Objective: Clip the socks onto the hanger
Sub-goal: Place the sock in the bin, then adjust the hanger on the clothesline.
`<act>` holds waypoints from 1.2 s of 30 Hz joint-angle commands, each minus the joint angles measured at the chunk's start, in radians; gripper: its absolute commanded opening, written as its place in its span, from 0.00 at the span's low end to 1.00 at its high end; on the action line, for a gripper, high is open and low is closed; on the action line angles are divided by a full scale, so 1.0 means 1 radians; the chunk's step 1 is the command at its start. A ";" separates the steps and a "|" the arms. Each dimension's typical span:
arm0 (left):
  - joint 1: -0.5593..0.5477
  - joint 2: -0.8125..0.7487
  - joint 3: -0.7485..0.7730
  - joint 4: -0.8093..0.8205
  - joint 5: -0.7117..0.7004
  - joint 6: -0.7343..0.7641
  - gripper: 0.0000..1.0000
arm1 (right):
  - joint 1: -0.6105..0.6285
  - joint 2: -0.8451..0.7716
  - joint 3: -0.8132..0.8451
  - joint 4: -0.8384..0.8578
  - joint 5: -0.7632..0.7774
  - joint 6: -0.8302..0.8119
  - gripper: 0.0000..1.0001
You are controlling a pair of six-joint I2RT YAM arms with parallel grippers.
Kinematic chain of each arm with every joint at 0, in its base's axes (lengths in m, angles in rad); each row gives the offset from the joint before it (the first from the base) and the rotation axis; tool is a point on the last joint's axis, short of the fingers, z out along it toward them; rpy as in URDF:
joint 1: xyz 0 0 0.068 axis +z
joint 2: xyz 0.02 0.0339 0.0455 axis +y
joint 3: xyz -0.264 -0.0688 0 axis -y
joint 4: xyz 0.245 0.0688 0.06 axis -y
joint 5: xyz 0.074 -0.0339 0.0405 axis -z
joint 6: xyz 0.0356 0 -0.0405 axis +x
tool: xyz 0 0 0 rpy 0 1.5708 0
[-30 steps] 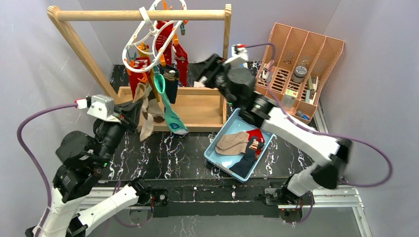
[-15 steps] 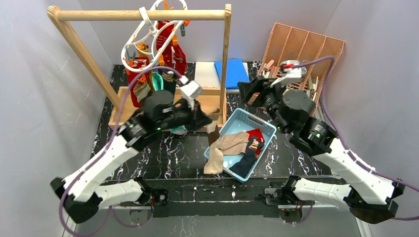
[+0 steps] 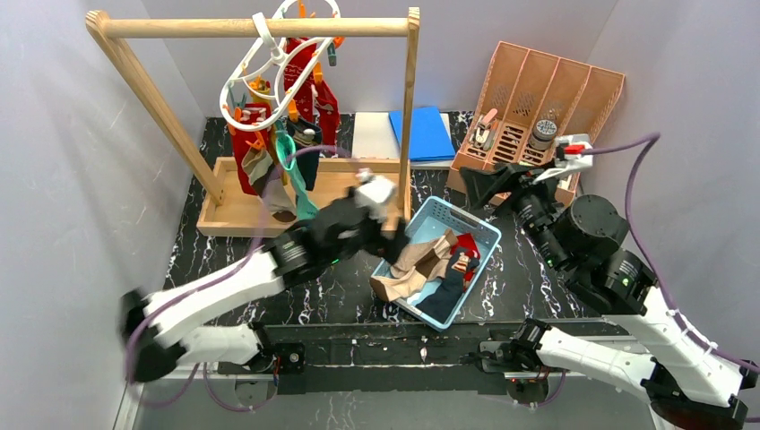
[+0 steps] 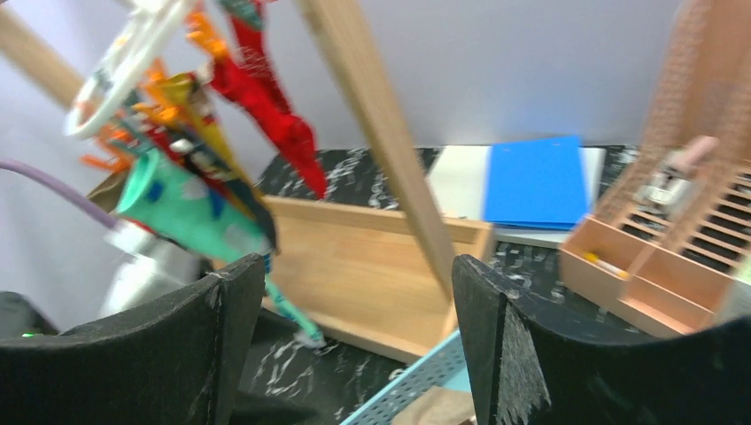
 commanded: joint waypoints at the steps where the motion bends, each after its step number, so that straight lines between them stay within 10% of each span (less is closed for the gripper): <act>1: 0.000 -0.484 -0.159 0.000 -0.478 -0.196 0.98 | 0.002 0.033 0.012 0.128 -0.251 -0.028 0.85; 6: 0.000 -0.792 -0.272 0.202 -0.686 -0.331 0.92 | 0.000 0.063 -0.055 0.249 -0.315 -0.021 0.84; 19: 0.000 -0.584 -0.075 0.299 -0.876 -0.353 0.75 | 0.001 0.217 -0.036 0.420 -0.435 0.070 0.82; 31: 0.020 -0.401 0.071 0.038 -0.610 -0.459 0.84 | 0.001 0.193 -0.045 0.406 -0.423 0.035 0.81; 36: 0.264 -0.414 -0.139 0.106 -0.194 -0.733 0.83 | 0.002 0.145 -0.074 0.371 -0.395 0.019 0.81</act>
